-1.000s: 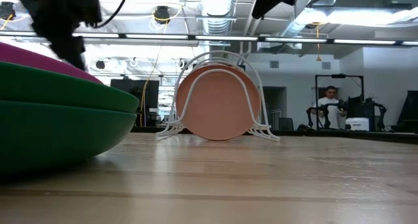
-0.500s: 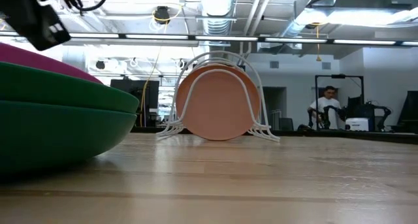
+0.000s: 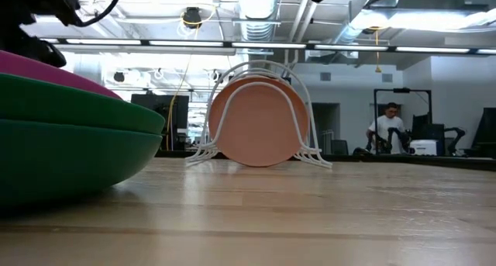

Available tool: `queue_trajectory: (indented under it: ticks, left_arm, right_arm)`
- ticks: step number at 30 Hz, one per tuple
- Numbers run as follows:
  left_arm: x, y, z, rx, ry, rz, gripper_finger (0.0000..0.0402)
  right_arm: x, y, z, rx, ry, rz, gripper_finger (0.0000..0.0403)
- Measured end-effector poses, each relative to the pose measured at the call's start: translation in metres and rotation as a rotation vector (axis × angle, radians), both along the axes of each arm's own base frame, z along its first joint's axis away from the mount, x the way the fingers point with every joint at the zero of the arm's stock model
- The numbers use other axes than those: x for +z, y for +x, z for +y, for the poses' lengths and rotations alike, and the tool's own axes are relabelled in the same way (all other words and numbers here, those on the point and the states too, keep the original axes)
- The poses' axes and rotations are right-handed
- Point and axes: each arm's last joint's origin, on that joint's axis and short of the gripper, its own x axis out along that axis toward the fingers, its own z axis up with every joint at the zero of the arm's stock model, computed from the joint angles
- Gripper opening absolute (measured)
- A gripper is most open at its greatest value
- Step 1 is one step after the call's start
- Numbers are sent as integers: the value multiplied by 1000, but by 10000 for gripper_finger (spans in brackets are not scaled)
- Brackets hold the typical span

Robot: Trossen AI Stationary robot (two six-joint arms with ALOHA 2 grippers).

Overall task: Sort dishes
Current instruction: Put the pink plate on the dish rack

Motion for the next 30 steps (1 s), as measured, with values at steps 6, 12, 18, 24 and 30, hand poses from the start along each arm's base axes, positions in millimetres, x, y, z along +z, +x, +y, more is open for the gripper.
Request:
queue_trajectory:
  ticks: [6, 12, 18, 24, 30]
  left_arm:
    - [-6, 1, 0, 9, 44, 34, 129]
    - [-10, 2, -1, 22, 57, 50, 185]
    - [-20, 6, -3, 45, 108, 88, 210]
    - [-34, 11, -7, 41, 154, 138, 209]
    - [-37, 13, -8, 46, 175, 145, 206]
  right_arm:
    - [0, 0, 0, 2, -1, -2, 27]
    - [0, 1, -3, -7, -1, -2, 27]
    - [0, 1, -3, -4, -3, -2, 27]
    - [0, 1, -3, 3, -7, -1, 27]
    - [0, 1, -3, 3, -8, 0, 27]
